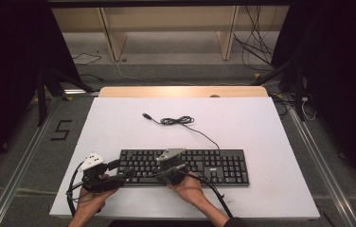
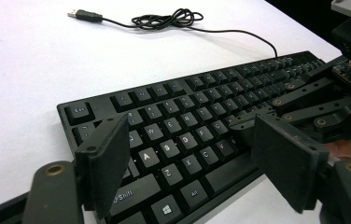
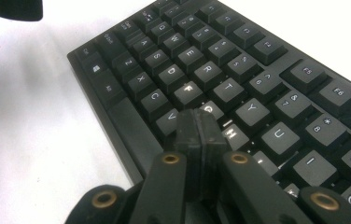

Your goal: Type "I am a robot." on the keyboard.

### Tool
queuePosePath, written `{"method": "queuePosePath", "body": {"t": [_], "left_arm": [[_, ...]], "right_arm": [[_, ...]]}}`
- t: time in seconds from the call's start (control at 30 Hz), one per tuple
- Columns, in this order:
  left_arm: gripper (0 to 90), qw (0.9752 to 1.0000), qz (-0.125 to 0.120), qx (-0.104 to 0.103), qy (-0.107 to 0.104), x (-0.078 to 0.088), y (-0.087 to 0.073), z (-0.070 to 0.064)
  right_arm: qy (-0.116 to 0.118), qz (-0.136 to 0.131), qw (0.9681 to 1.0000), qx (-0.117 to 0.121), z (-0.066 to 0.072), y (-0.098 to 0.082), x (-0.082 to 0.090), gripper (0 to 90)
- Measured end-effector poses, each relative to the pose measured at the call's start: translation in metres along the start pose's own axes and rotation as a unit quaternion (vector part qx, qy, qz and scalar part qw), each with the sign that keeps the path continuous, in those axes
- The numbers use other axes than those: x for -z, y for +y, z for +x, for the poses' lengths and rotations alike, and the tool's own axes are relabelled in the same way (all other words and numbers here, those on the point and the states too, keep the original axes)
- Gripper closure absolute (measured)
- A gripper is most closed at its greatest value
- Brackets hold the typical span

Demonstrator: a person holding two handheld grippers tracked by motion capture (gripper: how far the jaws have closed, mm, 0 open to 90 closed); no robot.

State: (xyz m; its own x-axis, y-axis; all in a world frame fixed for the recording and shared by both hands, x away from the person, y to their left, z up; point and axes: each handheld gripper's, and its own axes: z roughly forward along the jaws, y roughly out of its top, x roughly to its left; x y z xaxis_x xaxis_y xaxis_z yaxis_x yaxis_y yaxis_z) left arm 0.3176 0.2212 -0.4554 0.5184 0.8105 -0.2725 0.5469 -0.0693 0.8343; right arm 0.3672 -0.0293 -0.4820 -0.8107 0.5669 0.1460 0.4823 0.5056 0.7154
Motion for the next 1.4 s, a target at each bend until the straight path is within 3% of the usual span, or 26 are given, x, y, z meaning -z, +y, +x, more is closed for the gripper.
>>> {"method": "queuePosePath", "body": {"t": [0.3,0.63,0.73,0.77,0.93,1.1,1.27,1.4], "left_arm": [[27.6,1.0,0.001,0.001,0.0,0.0,0.0,0.0],[27.6,1.0,0.0,0.001,0.0,0.0,0.0,0.0],[27.6,1.0,0.0,0.001,0.0,0.0,0.0,0.0],[27.6,1.0,0.0,0.001,0.0,0.0,0.0,0.0],[27.6,1.0,-0.002,0.0,-0.001,0.0,0.0,0.0],[27.5,1.0,-0.003,-0.001,-0.002,0.0,0.0,-0.001],[27.5,1.0,-0.004,-0.001,-0.003,0.0,0.0,-0.001],[27.5,1.0,-0.005,0.0,-0.003,0.0,0.0,-0.002]], "right_arm": [[0.01,-0.009,0.9998,-0.017,-0.004,0.001,0.004,89.7],[0.012,-0.026,0.9992,-0.028,-0.009,0.004,0.012,82.7],[0.012,-0.026,0.9991,-0.032,-0.01,0.004,0.014,77.9],[0.009,-0.029,0.999,-0.034,-0.013,0.005,0.015,70.7],[0.014,-0.041,0.9981,-0.045,-0.023,0.007,0.025,56.6],[0.008,-0.047,0.9974,-0.055,-0.032,0.008,0.034,48.7],[-0.002,-0.05,0.997,-0.058,-0.038,0.008,0.04,50.9],[-0.017,-0.052,0.9971,-0.054,-0.041,0.007,0.041,61.5]]}}
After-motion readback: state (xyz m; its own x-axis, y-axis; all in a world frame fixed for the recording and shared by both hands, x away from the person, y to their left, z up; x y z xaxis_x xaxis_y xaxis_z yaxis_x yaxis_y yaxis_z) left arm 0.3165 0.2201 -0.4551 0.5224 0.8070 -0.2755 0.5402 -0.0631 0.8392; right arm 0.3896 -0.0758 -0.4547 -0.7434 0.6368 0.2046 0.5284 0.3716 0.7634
